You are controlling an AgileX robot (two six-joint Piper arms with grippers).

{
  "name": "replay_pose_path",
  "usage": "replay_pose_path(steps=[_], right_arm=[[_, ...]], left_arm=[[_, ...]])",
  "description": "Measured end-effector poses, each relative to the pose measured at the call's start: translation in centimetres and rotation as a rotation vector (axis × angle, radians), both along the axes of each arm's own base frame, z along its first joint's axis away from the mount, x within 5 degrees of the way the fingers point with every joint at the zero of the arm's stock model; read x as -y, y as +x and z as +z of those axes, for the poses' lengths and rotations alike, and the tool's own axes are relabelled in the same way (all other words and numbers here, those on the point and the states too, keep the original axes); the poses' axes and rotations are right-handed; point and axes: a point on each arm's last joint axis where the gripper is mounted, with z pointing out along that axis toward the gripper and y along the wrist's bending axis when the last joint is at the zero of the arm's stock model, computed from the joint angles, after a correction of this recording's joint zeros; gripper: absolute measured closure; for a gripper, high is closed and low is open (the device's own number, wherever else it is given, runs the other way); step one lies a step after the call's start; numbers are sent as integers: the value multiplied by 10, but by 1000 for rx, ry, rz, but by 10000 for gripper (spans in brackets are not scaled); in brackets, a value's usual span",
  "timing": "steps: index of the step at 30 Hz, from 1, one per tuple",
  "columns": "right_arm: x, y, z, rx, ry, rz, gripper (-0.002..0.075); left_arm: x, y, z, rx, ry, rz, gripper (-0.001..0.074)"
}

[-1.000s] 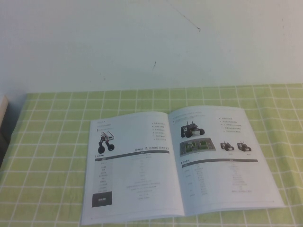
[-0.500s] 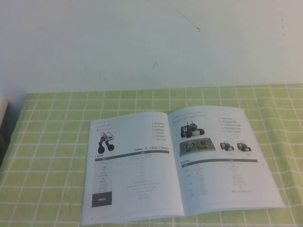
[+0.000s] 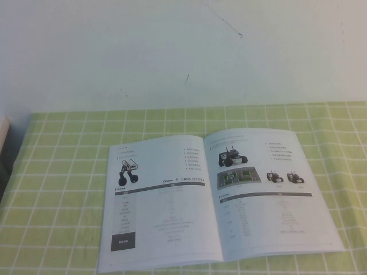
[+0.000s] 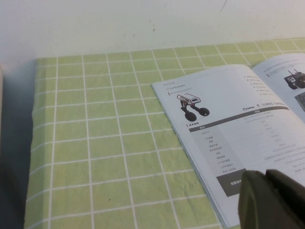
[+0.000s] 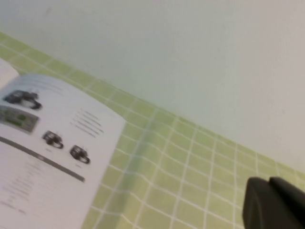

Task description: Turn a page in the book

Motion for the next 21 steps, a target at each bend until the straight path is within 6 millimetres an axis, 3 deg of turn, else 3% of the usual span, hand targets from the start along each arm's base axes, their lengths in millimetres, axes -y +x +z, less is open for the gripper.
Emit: replay_pose_path(steps=[7,11,21], right_arm=[[20,-26,-57,0,-8,-267,729],[23,-31,-89,-24,39,-331,729],[24,-36,-100,-78,68,-359,729]], left_arm=[[0,0,0,0,0,0,738],[0,0,0,0,0,0,738],[0,0,0,0,0,0,738]])
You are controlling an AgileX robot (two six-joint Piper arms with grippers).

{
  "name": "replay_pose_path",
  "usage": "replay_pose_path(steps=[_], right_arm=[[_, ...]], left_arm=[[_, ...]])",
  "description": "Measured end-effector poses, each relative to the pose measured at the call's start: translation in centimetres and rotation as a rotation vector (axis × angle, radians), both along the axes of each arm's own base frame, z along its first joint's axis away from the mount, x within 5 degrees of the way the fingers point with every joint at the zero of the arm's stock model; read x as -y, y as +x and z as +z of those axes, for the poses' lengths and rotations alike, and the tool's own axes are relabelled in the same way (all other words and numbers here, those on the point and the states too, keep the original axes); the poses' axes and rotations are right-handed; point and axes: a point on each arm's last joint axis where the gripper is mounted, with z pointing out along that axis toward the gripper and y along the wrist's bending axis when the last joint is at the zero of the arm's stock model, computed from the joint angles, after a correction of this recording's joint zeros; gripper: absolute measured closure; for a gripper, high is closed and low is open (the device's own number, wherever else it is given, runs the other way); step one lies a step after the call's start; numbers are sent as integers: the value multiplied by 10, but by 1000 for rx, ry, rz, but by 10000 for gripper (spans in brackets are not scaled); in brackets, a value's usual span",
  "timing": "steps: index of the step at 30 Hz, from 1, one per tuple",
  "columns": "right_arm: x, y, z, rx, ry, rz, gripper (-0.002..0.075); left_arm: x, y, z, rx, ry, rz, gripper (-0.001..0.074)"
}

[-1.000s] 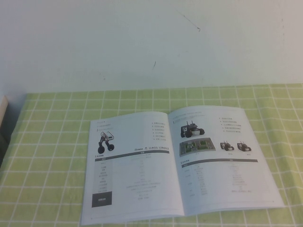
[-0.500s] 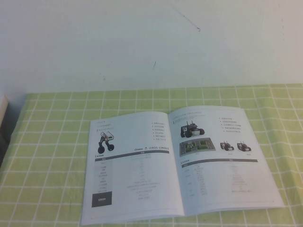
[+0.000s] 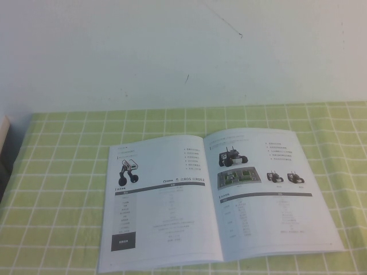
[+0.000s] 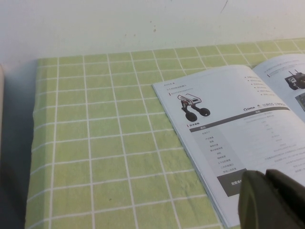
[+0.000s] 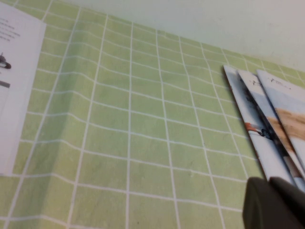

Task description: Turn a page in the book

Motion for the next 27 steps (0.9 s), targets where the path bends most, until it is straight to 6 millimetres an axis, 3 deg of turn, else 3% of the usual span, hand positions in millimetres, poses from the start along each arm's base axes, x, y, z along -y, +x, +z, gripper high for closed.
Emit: replay_pose_path(steps=[20,27], right_arm=[[0,0,0,-10,-4,-2,729],[0,0,0,-11,-5,-2,729]], left_arm=[[0,0,0,2,2,0,738],[6,7,-18,38,28,-19,738]])
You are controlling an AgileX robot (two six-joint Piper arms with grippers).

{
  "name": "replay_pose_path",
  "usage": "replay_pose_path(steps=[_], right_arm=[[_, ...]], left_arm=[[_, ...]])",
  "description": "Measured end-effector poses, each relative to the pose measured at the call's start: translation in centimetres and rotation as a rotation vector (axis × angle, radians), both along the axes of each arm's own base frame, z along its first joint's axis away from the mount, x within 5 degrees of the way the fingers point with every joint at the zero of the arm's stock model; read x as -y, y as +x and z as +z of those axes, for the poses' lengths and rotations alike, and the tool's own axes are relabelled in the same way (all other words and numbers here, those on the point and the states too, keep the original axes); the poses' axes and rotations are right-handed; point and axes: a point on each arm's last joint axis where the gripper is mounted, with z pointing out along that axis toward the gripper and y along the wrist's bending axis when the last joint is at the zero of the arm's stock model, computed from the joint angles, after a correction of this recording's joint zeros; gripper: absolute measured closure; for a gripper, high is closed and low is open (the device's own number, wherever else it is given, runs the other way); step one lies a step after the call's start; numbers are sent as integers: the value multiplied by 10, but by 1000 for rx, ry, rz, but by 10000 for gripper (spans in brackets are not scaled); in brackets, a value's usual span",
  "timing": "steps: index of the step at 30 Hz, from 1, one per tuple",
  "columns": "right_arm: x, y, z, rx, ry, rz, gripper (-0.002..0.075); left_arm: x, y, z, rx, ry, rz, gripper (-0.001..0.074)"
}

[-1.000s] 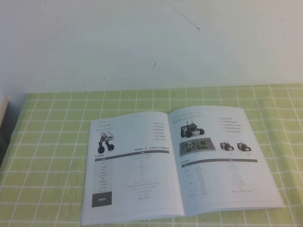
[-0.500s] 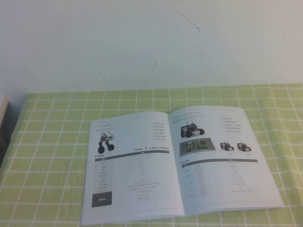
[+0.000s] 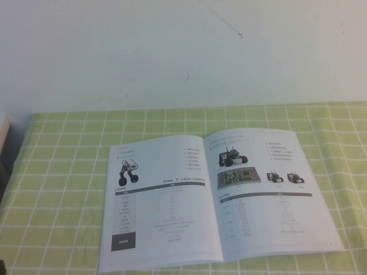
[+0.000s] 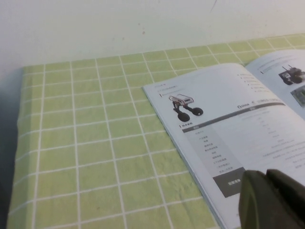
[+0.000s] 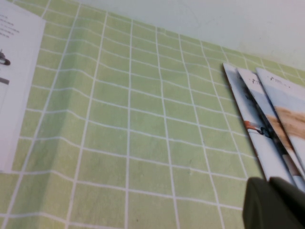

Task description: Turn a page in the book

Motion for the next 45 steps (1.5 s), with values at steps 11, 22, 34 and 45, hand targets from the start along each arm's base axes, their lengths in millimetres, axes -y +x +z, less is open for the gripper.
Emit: replay_pose_path(steps=[11,22,34,45], right_arm=[[0,0,0,0,0,0,729],[0,0,0,0,-2,0,729],[0,0,0,-1,-3,1,729],[0,0,0,-1,-3,1,729]], left_arm=[[0,13,-69,-24,-124,233,737],[-7,6,-69,40,21,324,738],[-10,6,-69,35,-27,393,738],[-11,5,-69,36,-17,416,738]])
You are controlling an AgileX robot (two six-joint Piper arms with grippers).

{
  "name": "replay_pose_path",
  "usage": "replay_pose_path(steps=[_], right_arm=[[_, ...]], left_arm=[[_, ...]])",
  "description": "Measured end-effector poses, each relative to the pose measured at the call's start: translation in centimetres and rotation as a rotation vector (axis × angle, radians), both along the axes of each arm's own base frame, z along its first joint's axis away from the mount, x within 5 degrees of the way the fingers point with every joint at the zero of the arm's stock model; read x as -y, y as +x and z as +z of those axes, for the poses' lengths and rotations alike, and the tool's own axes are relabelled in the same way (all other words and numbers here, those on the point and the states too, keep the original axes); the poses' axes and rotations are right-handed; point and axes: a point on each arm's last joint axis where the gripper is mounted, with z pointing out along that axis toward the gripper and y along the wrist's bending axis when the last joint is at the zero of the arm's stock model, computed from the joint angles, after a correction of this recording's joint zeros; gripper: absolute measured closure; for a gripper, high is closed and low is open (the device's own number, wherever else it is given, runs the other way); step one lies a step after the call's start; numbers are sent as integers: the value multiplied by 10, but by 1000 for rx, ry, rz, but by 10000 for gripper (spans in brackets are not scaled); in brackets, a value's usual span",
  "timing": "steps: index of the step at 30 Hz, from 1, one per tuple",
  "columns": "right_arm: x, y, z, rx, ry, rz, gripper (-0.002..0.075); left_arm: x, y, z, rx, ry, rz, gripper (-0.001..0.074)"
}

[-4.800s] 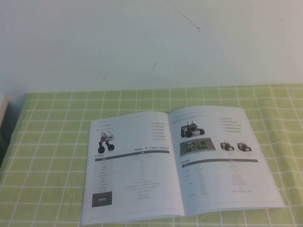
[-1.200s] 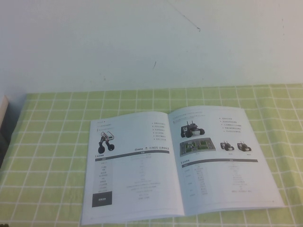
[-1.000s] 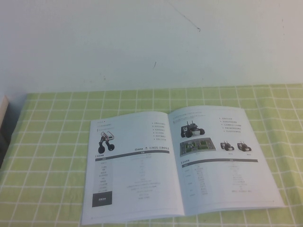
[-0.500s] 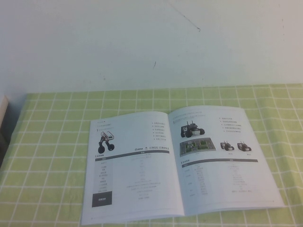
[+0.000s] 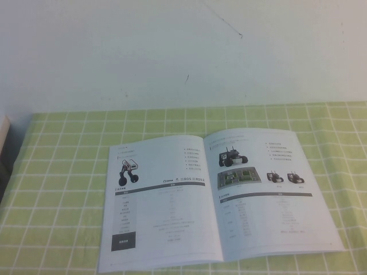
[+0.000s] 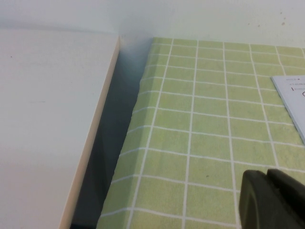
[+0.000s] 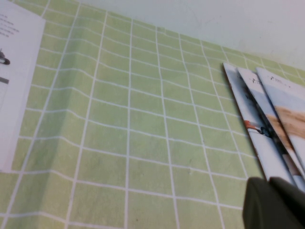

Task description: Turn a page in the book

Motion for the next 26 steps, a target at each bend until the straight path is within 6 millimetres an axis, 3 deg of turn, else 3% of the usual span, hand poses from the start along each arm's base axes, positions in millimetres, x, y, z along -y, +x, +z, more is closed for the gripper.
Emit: replay_pose_path(steps=[7,26], right_arm=[[0,0,0,1,3,-1,729],[0,0,0,1,5,-2,729]], left_arm=[[-2,0,1,-6,66,7,738],[-1,0,1,-4,44,5,738]])
